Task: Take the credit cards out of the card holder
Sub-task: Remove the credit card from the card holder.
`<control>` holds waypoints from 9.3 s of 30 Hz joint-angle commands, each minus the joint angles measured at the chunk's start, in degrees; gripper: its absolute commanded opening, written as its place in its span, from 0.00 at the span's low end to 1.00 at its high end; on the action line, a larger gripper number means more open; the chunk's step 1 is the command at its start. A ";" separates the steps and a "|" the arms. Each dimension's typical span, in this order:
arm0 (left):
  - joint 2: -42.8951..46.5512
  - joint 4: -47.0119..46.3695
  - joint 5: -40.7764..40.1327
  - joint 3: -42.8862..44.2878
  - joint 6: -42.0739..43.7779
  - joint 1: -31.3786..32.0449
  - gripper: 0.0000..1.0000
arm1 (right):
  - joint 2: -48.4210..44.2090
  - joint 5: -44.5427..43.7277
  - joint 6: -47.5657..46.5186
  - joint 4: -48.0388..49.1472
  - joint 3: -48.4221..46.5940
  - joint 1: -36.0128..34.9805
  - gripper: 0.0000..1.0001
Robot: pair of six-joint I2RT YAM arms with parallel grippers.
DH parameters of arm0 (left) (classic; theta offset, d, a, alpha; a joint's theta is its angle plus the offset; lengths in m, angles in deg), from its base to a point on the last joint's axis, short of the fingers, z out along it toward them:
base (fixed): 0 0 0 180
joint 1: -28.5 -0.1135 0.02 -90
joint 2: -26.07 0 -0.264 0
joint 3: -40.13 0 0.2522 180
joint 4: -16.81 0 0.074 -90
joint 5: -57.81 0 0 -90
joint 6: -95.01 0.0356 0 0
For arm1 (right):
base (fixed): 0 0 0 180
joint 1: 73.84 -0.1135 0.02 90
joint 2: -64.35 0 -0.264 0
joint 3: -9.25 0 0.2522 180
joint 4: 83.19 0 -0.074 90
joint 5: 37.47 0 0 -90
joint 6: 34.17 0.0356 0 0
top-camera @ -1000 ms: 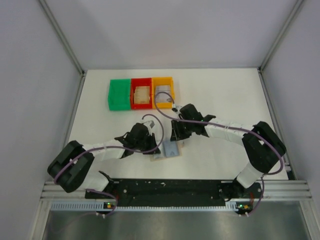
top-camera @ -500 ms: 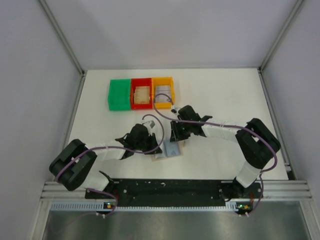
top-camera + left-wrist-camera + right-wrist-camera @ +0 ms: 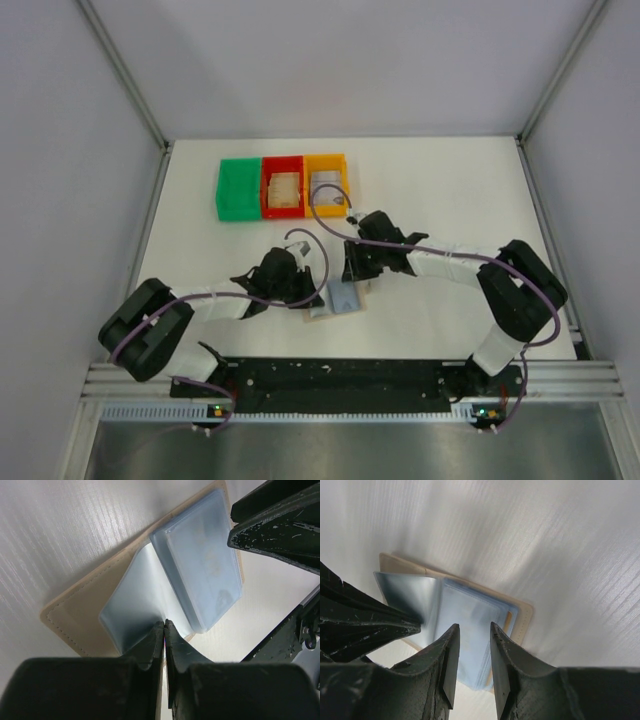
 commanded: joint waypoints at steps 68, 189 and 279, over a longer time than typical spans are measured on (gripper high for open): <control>46.54 12.93 -12.98 -7.37 -10.94 -2.25 0.77 | 7.53 14.75 1.45 4.00 -12.24 -6.63 0.41; -3.30 -21.09 2.67 -6.31 -22.10 -2.33 0.37 | -4.17 9.74 9.89 9.54 8.32 3.75 0.14; -9.28 -61.97 9.35 -18.09 -30.37 -4.53 0.00 | -1.00 17.31 9.71 17.98 13.07 4.36 0.00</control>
